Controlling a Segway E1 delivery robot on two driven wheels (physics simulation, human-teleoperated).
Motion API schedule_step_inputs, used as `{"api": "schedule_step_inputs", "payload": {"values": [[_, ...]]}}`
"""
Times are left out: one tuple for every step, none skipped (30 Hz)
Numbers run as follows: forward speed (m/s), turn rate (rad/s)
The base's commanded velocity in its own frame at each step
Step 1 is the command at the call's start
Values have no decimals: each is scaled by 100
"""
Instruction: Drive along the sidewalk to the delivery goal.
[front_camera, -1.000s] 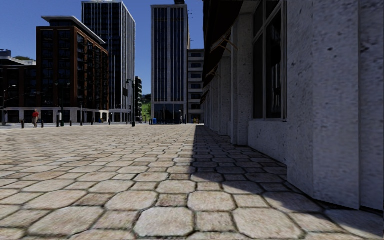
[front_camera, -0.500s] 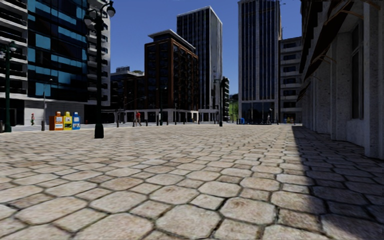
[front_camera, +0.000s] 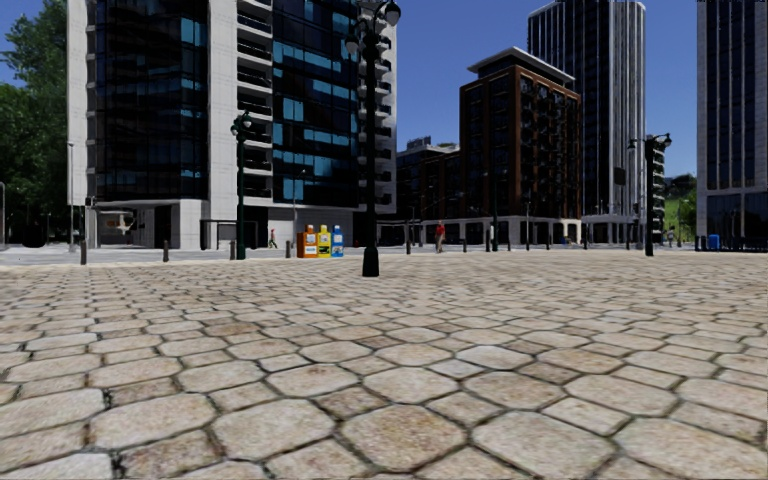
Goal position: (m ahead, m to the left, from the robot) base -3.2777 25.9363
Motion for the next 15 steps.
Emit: {"api": "schedule_step_inputs", "payload": {"values": [[200,92],[200,92],[200,92],[200,92],[200,92],[200,92],[200,92],[200,92],[200,91],[200,91],[200,91],[200,91],[200,91],[200,91],[200,90]]}}
